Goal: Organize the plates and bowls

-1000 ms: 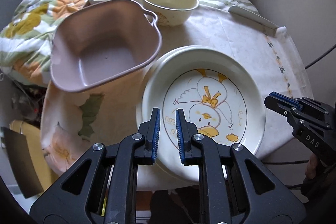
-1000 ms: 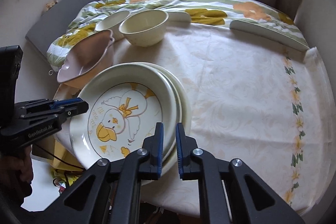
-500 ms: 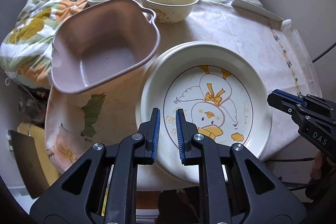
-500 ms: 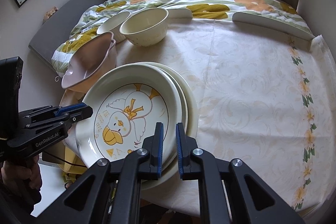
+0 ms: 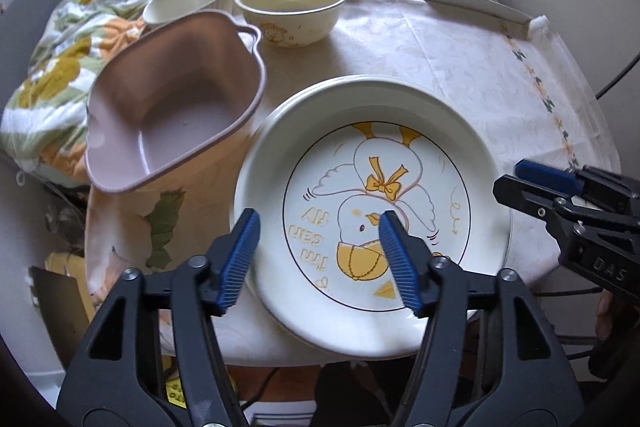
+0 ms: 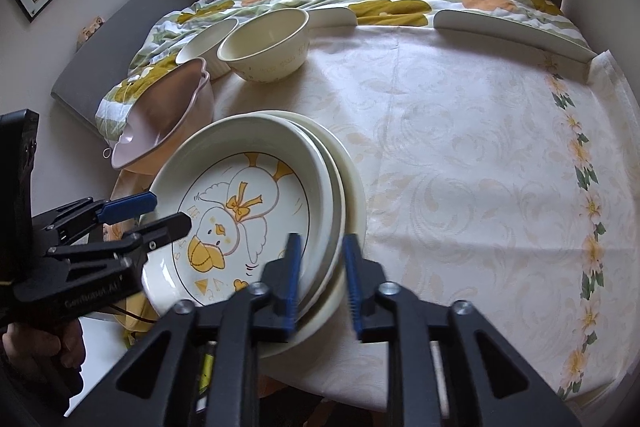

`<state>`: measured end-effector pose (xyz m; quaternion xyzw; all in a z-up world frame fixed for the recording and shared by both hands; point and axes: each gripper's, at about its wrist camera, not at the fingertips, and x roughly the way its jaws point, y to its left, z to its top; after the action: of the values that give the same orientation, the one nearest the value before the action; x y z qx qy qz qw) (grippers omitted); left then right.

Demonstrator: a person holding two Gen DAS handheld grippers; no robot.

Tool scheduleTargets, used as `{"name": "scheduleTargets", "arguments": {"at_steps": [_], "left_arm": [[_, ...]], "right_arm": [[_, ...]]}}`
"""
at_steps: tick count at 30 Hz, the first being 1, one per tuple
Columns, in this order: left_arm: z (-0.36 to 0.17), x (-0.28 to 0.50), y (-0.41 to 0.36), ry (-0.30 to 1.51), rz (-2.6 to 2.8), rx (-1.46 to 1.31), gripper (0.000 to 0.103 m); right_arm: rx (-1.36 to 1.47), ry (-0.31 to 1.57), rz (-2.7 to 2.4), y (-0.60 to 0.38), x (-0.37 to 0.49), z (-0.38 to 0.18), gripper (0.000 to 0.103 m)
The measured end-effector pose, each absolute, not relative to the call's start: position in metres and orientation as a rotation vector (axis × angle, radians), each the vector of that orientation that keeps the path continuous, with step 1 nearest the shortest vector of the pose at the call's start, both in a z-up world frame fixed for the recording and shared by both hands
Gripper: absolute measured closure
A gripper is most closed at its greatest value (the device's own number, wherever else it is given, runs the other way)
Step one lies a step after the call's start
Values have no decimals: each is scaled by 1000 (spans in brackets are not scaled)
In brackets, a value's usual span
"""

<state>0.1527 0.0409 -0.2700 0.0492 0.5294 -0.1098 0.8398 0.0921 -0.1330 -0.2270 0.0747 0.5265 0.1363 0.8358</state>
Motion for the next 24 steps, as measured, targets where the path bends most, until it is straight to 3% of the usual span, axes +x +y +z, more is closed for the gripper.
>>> {"name": "scheduleTargets", "arguments": {"at_steps": [2, 10, 11, 12, 13, 14, 18, 24], "left_arm": [[-265, 152, 40, 1113, -231, 105, 42], [-212, 151, 68, 1018, -141, 39, 41], [-203, 149, 74, 1000, -118, 27, 33], [-195, 148, 82, 981, -90, 13, 25], [-187, 147, 91, 960, -46, -2, 8], [-182, 147, 97, 944, -19, -13, 0], [-174, 151, 135, 906, 72, -71, 0], [-202, 177, 187, 996, 94, -233, 0]], "right_arm": [[170, 1107, 288, -137, 92, -224, 52], [153, 1026, 381, -138, 105, -178, 52], [153, 1009, 402, -136, 109, -172, 41], [153, 986, 424, -134, 113, -164, 18], [153, 967, 446, -132, 118, -159, 8], [154, 944, 474, -129, 122, -153, 1], [122, 935, 566, -109, 146, -147, 1], [93, 1040, 578, -68, 182, -163, 1]]}}
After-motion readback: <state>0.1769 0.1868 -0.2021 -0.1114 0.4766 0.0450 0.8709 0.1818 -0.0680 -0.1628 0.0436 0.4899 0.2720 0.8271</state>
